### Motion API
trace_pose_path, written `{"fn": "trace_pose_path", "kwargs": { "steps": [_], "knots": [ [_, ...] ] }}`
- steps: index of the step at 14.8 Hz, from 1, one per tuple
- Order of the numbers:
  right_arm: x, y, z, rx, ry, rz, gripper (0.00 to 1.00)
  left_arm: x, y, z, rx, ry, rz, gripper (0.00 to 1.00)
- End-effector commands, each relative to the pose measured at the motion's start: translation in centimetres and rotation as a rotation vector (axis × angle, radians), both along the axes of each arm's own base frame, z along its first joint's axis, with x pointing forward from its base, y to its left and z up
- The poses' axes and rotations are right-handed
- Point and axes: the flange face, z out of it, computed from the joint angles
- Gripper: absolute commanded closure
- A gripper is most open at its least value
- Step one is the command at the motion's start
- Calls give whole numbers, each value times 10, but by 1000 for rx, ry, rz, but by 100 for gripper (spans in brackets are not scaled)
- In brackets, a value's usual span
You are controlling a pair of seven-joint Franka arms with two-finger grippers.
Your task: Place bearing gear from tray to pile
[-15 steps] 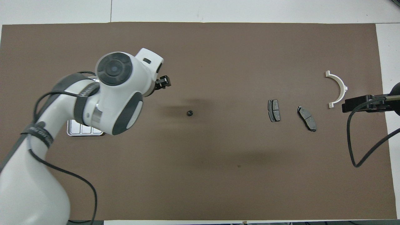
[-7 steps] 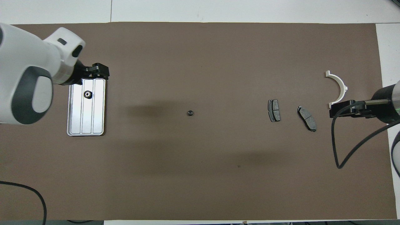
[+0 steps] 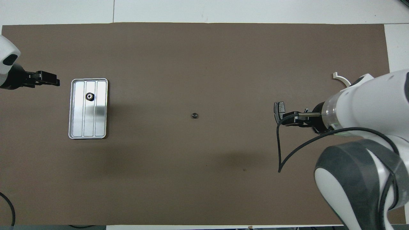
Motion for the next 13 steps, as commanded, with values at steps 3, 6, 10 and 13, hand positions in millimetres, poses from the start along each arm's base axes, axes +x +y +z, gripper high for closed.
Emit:
{"fn": "trace_pose_path", "kwargs": {
  "steps": [3, 6, 10, 13],
  "knots": [
    [4, 62, -46, 15, -3, -66, 0, -6, -17, -63, -1, -30, -20, 9],
    [9, 105, -79, 28, -19, -132, 0, -16, -35, -88, 10, -6, -52, 9],
    [13, 159, -126, 50, -44, -196, 0, -23, -57, -114, 13, -1, -77, 9],
    [21, 195, -151, 63, -51, -256, 0, -26, -56, -126, 27, 21, -87, 9]
  ]
}}
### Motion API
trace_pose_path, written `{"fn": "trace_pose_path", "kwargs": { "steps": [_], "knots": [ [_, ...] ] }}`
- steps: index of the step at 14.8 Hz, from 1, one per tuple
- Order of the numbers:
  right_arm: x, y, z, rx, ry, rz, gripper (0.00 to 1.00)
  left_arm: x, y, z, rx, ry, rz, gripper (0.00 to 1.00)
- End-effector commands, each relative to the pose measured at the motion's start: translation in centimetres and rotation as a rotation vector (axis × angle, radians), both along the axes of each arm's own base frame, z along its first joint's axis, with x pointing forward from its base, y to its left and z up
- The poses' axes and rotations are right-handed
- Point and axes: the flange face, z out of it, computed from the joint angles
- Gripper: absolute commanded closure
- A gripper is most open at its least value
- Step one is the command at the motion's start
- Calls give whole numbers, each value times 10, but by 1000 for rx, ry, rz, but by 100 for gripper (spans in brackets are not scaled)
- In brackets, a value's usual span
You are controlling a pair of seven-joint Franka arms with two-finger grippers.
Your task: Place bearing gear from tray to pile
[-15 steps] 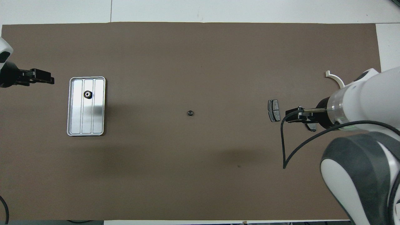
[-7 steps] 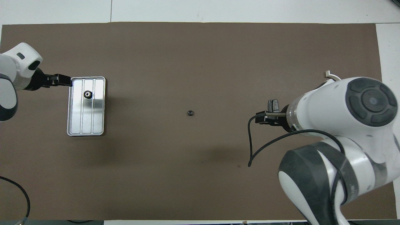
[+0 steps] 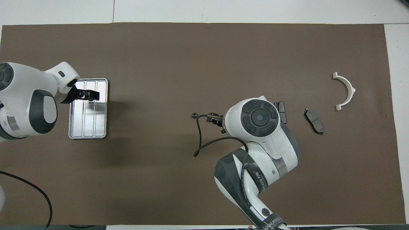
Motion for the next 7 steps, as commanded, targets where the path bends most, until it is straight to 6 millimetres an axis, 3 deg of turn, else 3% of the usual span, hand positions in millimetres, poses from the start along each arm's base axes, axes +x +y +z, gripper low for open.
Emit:
{"fn": "trace_pose_path", "kwargs": {
  "steps": [1, 4, 7],
  "knots": [
    [16, 22, -15, 24, -10, -61, 0, -5, 1, -10, 24, -2, -17, 9],
    [19, 56, -29, 30, -8, -91, 0, -5, -1, -12, 39, -11, -33, 9],
    [33, 107, -58, -17, -39, -144, 1, -3, -1, -17, 50, -16, -42, 9]
  ]
}}
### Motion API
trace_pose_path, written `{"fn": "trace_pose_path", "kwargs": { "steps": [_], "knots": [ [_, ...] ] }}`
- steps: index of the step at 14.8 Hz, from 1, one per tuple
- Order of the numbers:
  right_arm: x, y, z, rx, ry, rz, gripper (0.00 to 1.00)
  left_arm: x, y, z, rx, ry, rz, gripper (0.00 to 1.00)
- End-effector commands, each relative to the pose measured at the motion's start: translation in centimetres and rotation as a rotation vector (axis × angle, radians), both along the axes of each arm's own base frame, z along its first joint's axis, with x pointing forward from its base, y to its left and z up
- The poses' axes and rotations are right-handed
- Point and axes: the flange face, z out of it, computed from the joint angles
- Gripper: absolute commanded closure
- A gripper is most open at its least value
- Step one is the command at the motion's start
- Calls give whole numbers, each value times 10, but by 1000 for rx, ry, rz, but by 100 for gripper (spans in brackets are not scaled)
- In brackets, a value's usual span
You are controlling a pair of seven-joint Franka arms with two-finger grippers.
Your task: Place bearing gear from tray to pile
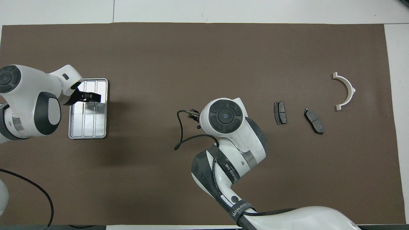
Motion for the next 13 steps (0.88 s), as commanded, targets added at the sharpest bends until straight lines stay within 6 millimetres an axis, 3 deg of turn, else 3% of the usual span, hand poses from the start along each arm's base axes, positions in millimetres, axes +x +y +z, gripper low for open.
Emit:
{"fn": "trace_pose_path", "kwargs": {
  "steps": [1, 6, 13],
  "knots": [
    [26, 44, -26, -36, -38, -58, 1, -2, 1, -6, 22, -19, -17, 9],
    [42, 54, -52, -70, -13, -61, 1, 2, 5, -21, 24, -25, -12, 10],
    [48, 47, -58, -61, -35, -59, 5, 3, 9, -23, 26, -32, -8, 10]
  ]
}}
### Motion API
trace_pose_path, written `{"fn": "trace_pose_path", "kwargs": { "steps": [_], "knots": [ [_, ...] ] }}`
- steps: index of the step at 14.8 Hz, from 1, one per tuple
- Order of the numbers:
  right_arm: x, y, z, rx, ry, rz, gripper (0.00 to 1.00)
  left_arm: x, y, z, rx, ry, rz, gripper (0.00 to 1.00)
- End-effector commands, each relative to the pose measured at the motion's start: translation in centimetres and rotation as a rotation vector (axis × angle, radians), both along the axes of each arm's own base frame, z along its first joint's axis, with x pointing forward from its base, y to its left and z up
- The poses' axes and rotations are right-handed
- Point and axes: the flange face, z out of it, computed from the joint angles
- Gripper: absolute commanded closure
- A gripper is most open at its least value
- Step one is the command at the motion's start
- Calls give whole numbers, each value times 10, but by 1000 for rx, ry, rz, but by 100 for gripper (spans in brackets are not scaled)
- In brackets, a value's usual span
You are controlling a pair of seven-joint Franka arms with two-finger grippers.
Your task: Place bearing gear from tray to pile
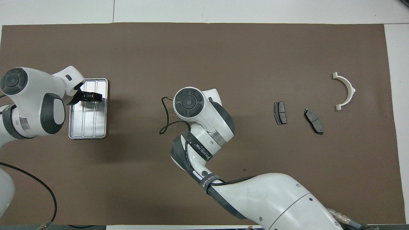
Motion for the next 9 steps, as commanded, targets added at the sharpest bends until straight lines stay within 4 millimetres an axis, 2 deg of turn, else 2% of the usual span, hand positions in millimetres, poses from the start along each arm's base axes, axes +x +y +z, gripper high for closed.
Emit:
{"fn": "trace_pose_path", "kwargs": {
  "steps": [1, 4, 7, 9],
  "knots": [
    [1, 3, -6, -3, -11, 8, 6, -2, 4, -2, 20, -16, -17, 14],
    [-4, 1, -15, -11, 3, 21, 7, -2, 4, -2, 20, -17, -17, 34],
    [-7, 0, -19, -17, 10, 25, 8, -1, 4, -1, 20, -17, -16, 68],
    [-9, 1, -19, -16, 10, 27, 11, 0, 4, 0, 20, -17, -14, 82]
  ]
}}
